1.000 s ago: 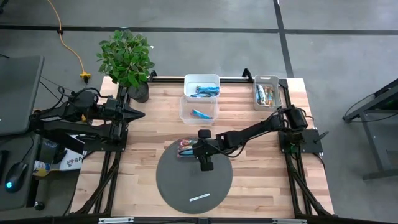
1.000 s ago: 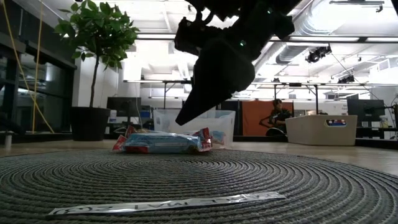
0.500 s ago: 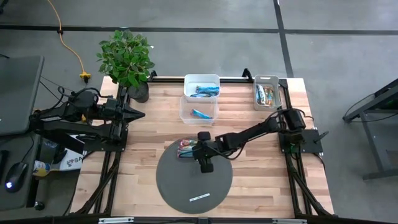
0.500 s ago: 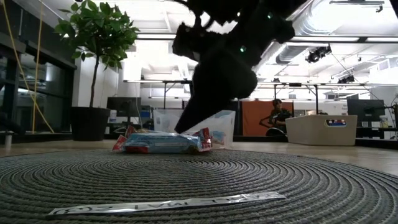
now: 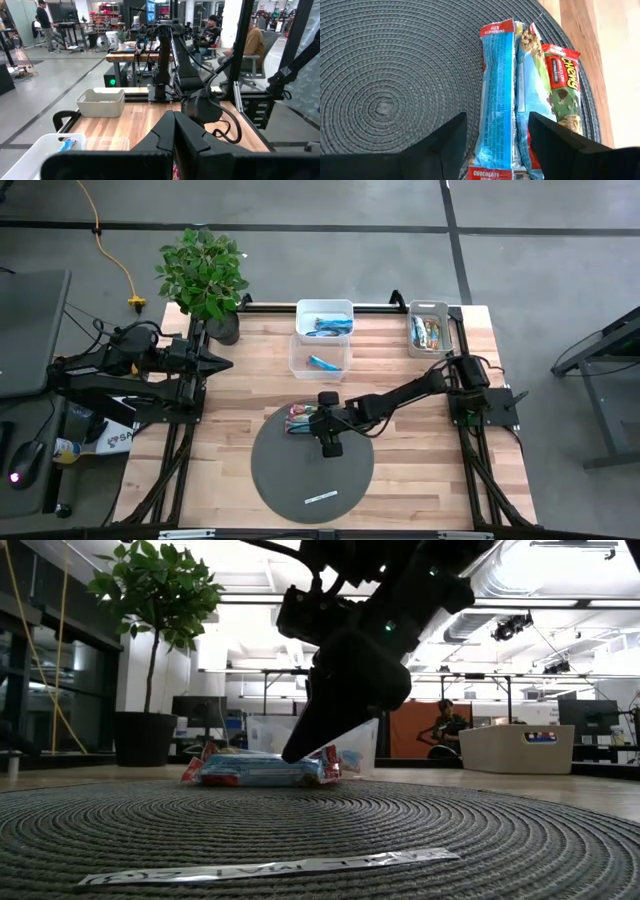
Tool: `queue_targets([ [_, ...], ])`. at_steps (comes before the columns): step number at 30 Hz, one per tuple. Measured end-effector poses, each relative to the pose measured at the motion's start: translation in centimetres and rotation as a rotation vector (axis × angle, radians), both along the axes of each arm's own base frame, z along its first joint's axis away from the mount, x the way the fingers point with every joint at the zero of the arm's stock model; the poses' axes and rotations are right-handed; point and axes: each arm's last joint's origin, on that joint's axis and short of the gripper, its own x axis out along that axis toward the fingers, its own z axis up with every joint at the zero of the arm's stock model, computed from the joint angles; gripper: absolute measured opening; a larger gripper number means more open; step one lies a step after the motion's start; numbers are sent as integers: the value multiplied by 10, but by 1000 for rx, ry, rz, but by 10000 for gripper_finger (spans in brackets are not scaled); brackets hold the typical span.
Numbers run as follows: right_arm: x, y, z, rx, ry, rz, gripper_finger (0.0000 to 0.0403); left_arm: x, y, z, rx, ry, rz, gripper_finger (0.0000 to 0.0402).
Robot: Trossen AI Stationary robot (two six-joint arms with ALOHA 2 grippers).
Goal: Pick and place Granola Bars by type
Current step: Put the red granola bar into the transparent bin
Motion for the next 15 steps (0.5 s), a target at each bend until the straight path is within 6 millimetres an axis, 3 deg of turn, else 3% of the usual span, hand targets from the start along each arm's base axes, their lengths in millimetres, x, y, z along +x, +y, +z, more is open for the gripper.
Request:
queue_targets([
  [15, 1, 1, -10, 5, 24, 9, 197, 0, 0, 0, 0, 0, 0, 1],
])
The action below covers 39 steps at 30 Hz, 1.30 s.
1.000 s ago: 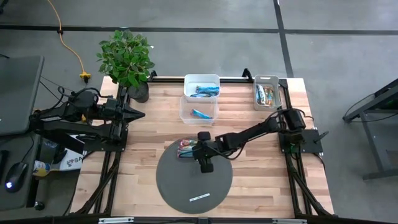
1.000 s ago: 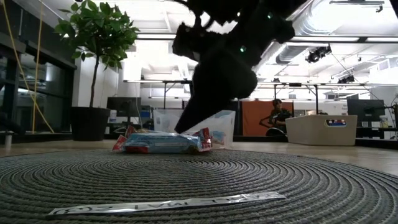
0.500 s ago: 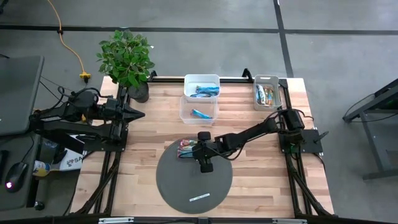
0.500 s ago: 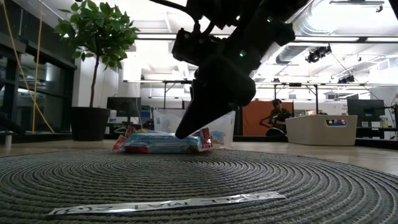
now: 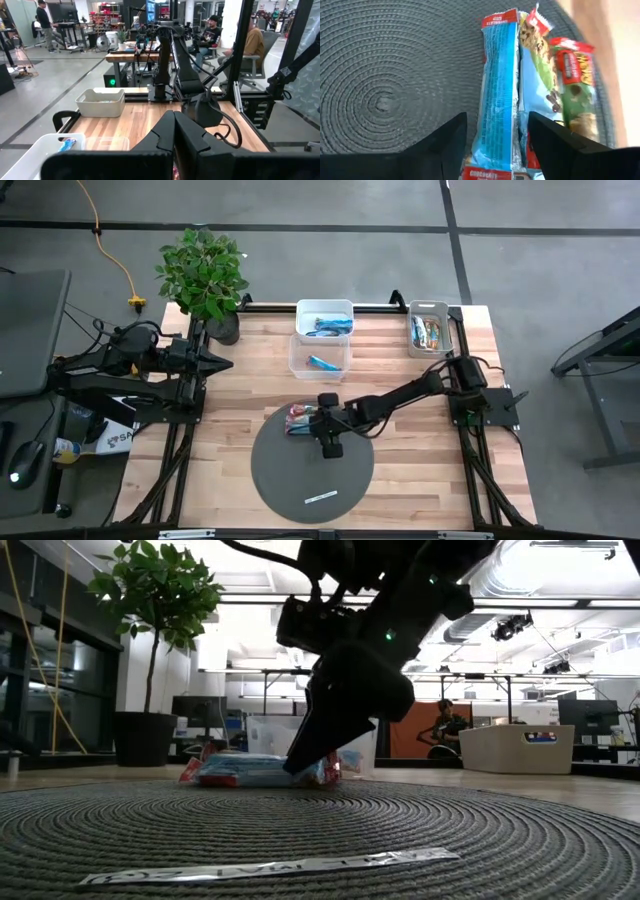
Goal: Pick and place Granola Bars by type
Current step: Put the red granola bar into the transparent bin
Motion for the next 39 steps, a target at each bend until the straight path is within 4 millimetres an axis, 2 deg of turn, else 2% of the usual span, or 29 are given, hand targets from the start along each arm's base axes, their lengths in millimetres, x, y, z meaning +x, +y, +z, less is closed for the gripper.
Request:
queue_targets([
  [4, 1, 0, -5, -6, 6, -4, 197, 0, 0, 0, 0, 0, 0, 1],
  [23, 0, 0, -6, 7, 15, -29, 193, 0, 0, 0, 0, 0, 0, 1],
  [34, -1, 2, -6, 69, 37, -35, 105, 0, 0, 0, 0, 0, 0, 1],
  [39, 2, 4, -4, 149, 2, -28, 82, 0, 0, 0, 0, 0, 0, 1],
])
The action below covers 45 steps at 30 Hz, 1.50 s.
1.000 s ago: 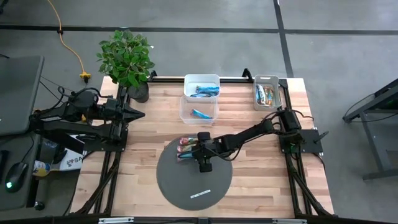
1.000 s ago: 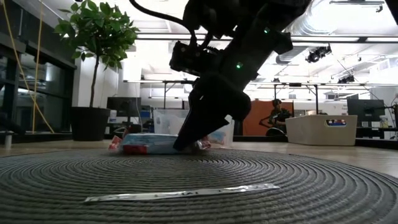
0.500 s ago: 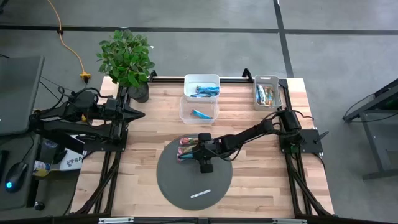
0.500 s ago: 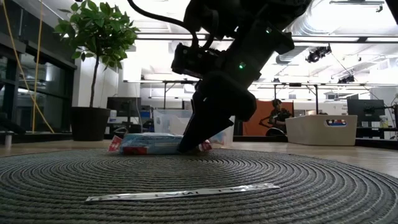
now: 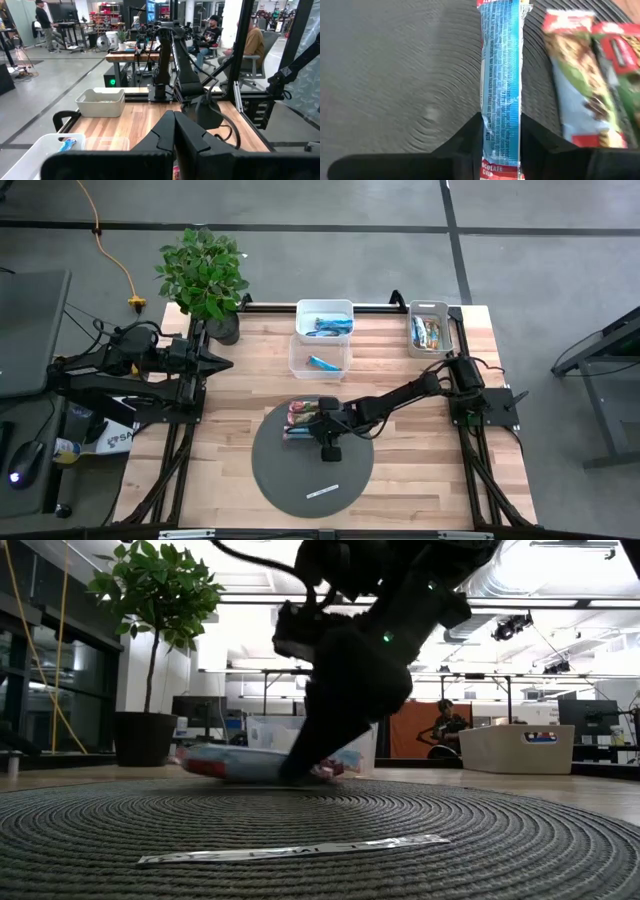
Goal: Pick and place Granola Bars by type
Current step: Put the red granola bar into the transparent bin
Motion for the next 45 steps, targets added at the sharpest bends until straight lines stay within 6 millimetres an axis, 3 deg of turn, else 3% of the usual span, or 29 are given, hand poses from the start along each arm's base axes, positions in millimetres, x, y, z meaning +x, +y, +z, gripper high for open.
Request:
queue_targets([
  [8, 20, 8, 31, 138, -77, 49, 78, 0, 0, 0, 0, 0, 0, 1],
  [17, 47, 3, 94, 365, -159, 133, 78, 0, 0, 0, 0, 0, 0, 1],
  [25, 54, 0, 151, 365, -156, 167, 78, 0, 0, 0, 0, 0, 0, 1],
  [37, 29, -10, 243, 141, -114, 44, 78, 0, 0, 0, 0, 0, 0, 1],
  [42, 8, -19, 263, -12, -24, -79, 78, 0, 0, 0, 0, 0, 0, 1],
  [45, -3, -27, 263, -125, 39, -167, 78, 0, 0, 0, 0, 0, 0, 1],
])
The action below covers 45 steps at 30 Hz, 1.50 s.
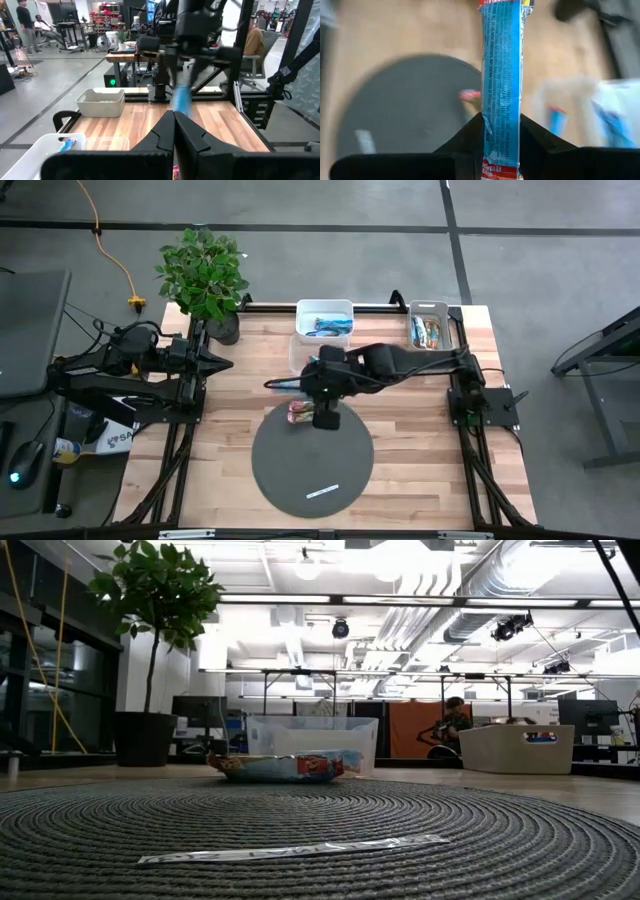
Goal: Pick and place Granola Bars by type
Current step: Put the red granola bar into the transparent bin
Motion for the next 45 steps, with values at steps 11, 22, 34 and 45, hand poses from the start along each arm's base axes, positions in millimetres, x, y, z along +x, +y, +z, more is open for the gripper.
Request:
queue_targets([
  [11, -1, -40, -41, -256, 207, -222, 78, 0, 0, 0, 0, 1, 0, 1],
  [22, 2, -96, -124, -312, 394, -307, 78, 0, 0, 0, 0, 0, 0, 1],
  [34, 3, -149, -179, -154, 359, -115, 78, 0, 0, 0, 0, 0, 0, 1],
  [45, 5, -187, -178, 81, 165, -110, 78, 0, 0, 0, 0, 0, 0, 1],
])
